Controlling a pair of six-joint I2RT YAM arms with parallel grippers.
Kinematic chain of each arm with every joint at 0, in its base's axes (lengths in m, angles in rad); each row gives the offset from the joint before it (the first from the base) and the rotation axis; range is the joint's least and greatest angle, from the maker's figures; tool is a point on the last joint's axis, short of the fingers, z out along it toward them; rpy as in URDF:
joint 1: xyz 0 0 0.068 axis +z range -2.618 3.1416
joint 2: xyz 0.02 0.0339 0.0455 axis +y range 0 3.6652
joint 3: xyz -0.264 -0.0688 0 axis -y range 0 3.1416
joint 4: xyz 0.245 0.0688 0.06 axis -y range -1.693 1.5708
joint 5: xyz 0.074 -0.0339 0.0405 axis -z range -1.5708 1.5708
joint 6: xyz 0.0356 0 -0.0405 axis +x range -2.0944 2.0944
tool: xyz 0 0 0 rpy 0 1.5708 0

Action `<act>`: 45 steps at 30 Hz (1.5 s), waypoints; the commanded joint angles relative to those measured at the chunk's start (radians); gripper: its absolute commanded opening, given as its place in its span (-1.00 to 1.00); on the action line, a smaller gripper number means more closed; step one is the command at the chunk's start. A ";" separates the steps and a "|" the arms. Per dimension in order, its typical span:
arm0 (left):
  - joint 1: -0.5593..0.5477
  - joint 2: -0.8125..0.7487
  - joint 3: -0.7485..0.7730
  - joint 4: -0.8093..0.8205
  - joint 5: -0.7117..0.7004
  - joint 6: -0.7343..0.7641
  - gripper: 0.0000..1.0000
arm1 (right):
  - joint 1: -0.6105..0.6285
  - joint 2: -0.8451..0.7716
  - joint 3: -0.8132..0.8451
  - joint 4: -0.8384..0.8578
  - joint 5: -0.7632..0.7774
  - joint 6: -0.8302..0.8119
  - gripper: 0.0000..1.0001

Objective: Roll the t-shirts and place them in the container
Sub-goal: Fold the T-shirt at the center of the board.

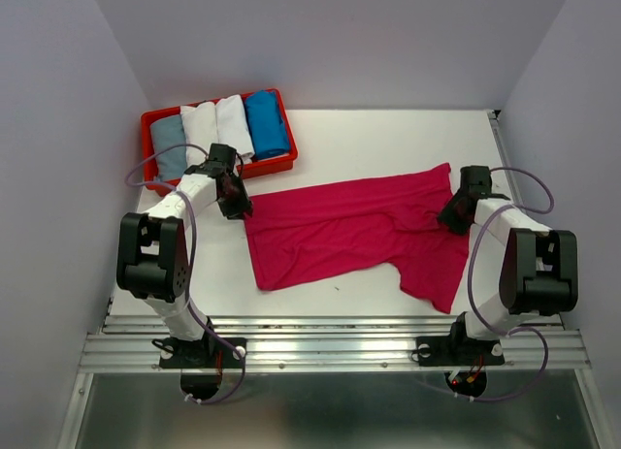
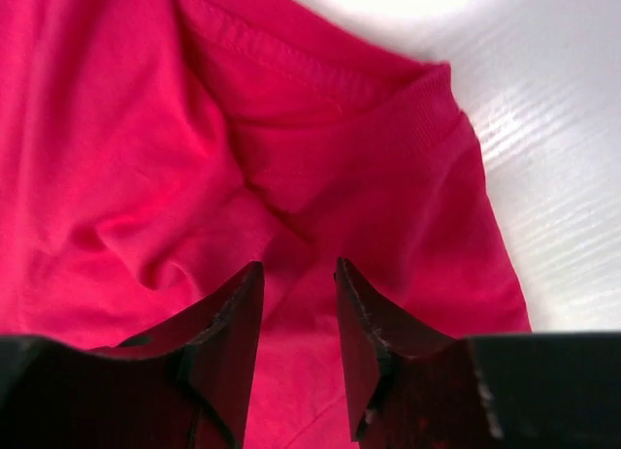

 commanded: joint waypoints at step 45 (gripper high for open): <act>-0.033 0.003 0.013 -0.001 0.017 0.025 -0.34 | -0.005 0.094 0.188 0.003 0.043 -0.044 -0.74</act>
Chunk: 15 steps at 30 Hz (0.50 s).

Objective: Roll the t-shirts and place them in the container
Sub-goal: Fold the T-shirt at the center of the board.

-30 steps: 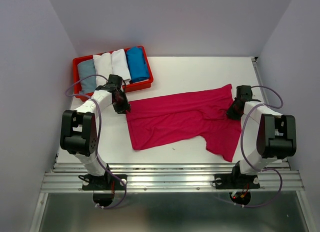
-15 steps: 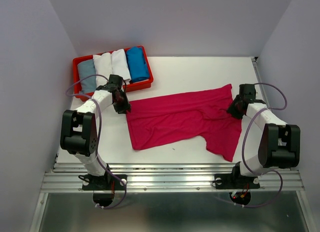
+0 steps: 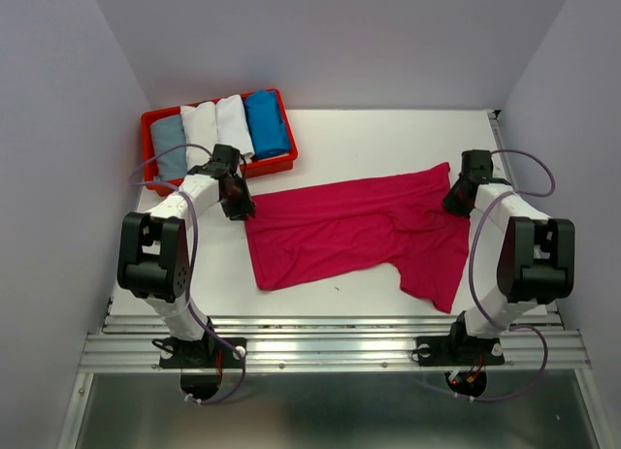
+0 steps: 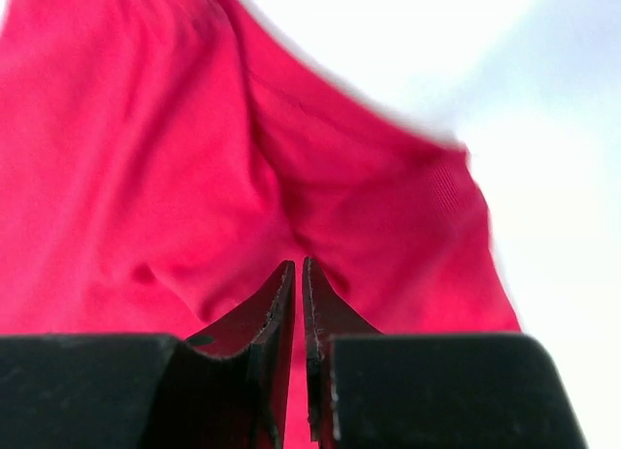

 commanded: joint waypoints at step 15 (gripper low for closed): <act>-0.018 0.079 0.050 0.010 0.011 0.028 -0.33 | -0.004 0.296 0.340 0.049 -0.020 0.049 -0.75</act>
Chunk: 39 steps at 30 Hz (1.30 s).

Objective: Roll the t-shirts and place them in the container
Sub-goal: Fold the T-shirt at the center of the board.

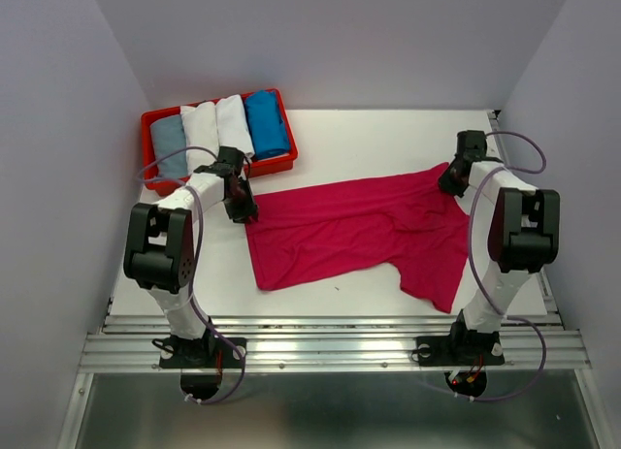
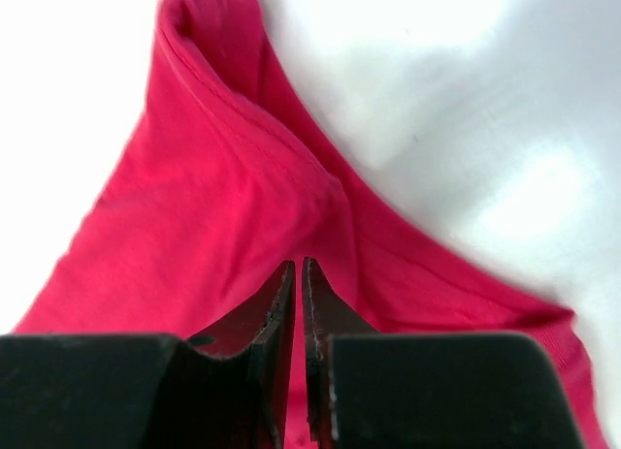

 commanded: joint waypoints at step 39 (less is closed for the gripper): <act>0.043 0.031 0.062 0.001 -0.029 0.028 -0.34 | -0.004 0.084 0.238 0.024 -0.007 0.047 -0.17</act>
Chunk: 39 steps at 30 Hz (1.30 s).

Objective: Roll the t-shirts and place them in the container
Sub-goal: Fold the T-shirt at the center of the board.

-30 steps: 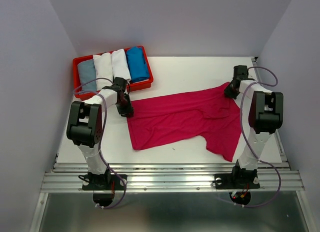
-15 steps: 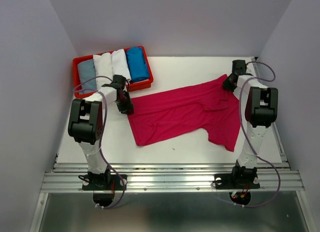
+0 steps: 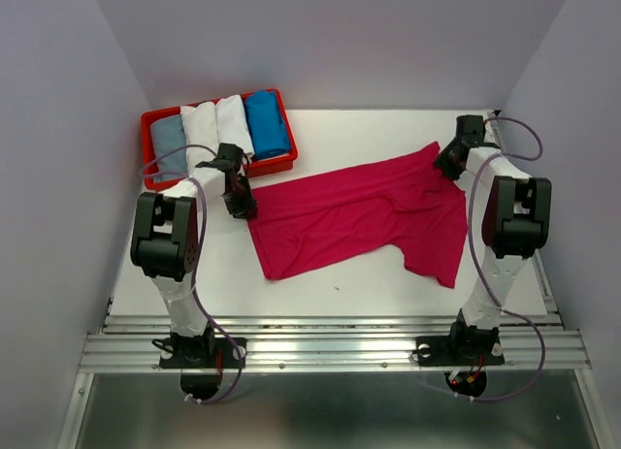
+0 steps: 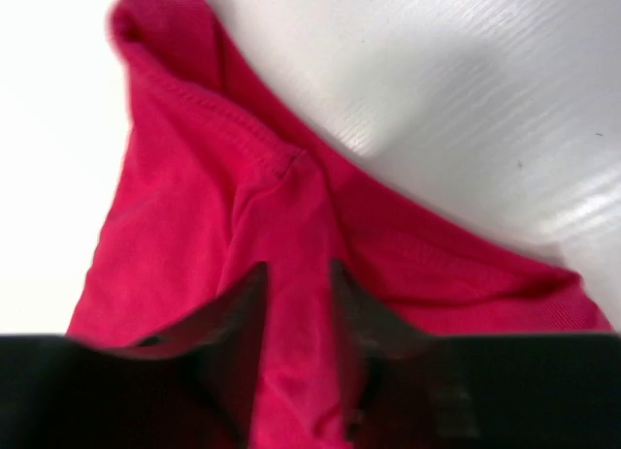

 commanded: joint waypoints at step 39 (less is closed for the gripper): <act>0.010 -0.186 -0.019 -0.080 -0.037 0.032 -0.34 | -0.004 -0.295 -0.385 0.088 0.012 -0.095 -0.32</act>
